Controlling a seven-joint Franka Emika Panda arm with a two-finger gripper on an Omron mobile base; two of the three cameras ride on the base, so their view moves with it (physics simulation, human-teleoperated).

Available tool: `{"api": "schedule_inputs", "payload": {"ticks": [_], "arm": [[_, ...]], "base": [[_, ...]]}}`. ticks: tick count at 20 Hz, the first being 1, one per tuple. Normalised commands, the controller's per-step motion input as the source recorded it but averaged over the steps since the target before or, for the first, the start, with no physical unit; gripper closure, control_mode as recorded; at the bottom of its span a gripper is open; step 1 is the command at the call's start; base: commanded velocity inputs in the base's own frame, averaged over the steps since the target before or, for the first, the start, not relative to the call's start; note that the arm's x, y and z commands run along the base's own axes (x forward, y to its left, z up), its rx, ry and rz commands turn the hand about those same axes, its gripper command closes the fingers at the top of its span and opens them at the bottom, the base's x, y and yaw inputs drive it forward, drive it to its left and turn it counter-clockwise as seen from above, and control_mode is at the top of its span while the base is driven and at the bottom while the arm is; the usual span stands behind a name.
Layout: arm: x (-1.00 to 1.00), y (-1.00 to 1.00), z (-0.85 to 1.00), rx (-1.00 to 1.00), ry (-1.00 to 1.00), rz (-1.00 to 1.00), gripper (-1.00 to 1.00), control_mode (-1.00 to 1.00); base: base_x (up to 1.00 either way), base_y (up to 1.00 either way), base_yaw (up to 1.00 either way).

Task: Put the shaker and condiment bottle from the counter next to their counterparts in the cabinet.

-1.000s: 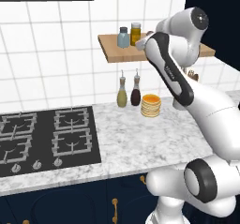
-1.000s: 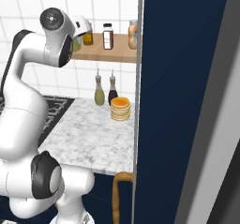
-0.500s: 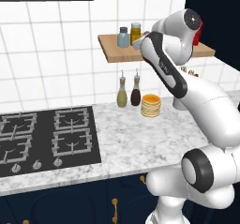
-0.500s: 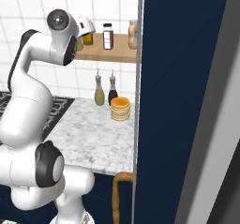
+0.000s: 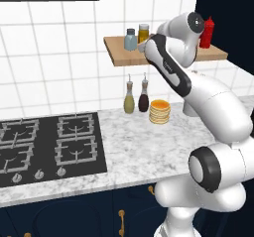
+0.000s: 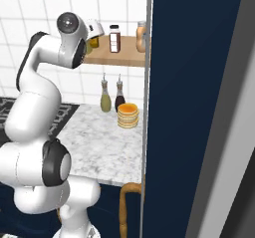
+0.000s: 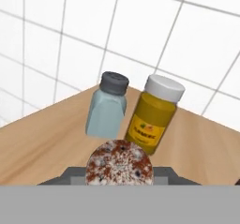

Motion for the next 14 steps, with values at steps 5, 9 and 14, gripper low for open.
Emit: {"api": "schedule_inputs", "payload": {"ticks": [5, 9, 14], "arm": [[0.34, 0.0, -0.02, 0.0, 0.04, 0.0, 1.0, -1.0], [0.27, 0.0, -0.02, 0.0, 0.04, 0.0, 1.0, -1.0], [0.22, 0.0, -0.02, 0.0, 0.01, 0.0, 1.0, -1.0]], "base": [[0.0, 0.0, 0.0], [0.0, 0.0, 0.0], [0.0, 0.0, 0.0]]}}
